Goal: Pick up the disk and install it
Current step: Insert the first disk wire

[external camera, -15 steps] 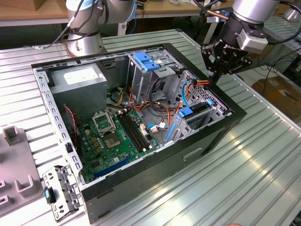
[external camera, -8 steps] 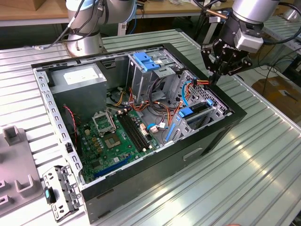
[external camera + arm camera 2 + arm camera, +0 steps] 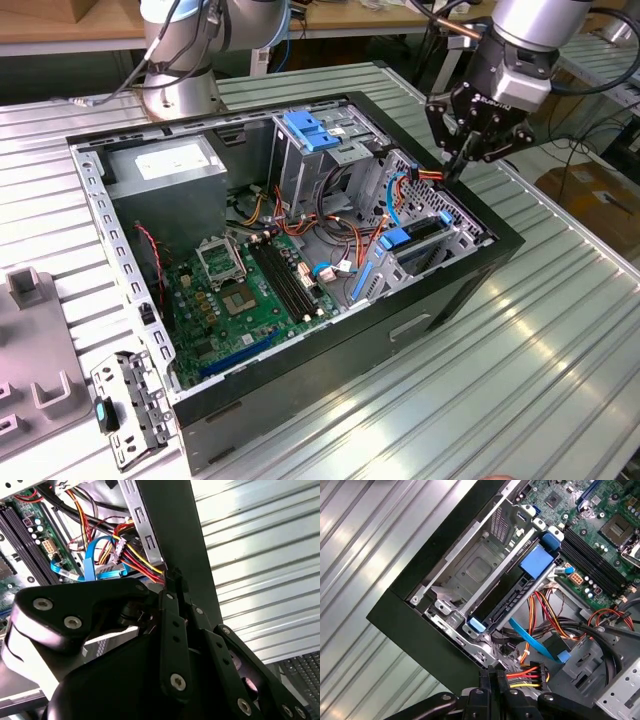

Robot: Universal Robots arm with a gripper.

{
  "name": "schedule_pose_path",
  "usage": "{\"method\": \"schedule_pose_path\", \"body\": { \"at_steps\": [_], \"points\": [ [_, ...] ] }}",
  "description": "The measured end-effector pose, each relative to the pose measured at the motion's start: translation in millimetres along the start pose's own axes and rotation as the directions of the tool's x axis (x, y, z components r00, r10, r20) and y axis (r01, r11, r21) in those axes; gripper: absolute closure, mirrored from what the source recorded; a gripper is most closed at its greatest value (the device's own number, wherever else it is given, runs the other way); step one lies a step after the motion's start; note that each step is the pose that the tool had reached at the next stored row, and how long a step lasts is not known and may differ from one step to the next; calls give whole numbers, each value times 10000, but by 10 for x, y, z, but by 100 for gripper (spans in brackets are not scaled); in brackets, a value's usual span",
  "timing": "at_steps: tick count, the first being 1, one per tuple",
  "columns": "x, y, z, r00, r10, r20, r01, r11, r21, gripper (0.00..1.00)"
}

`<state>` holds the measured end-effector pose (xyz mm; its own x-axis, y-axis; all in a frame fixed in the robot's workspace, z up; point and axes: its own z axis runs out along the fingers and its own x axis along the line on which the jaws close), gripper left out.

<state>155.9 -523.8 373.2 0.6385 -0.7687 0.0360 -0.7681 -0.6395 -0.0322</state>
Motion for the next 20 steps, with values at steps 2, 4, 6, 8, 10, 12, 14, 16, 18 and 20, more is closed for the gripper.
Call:
{"method": "schedule_pose_path", "body": {
  "at_steps": [2,4,6,8,10,12,14,16,18,20],
  "points": [
    [-6,7,2,9996,280,-9,-280,9996,-10,83],
    [-11,13,3,9987,519,-18,-519,9987,-18,83],
    [-15,18,4,9975,705,-24,-705,9975,-25,83],
    [-18,21,4,9966,825,-28,-825,9966,-28,83],
    [-19,23,4,9959,904,-30,-904,9959,-31,83],
    [-20,24,4,9954,956,-32,-956,9954,-33,83],
    [-21,25,4,9953,971,-33,-971,9953,-34,83],
    [-21,25,4,9946,1041,-35,-1041,9946,-36,83],
    [-21,25,4,9945,1044,-35,-1044,9945,-36,83],
    [-21,25,4,9945,1047,-36,-1047,9945,-36,83]
  ]
}}
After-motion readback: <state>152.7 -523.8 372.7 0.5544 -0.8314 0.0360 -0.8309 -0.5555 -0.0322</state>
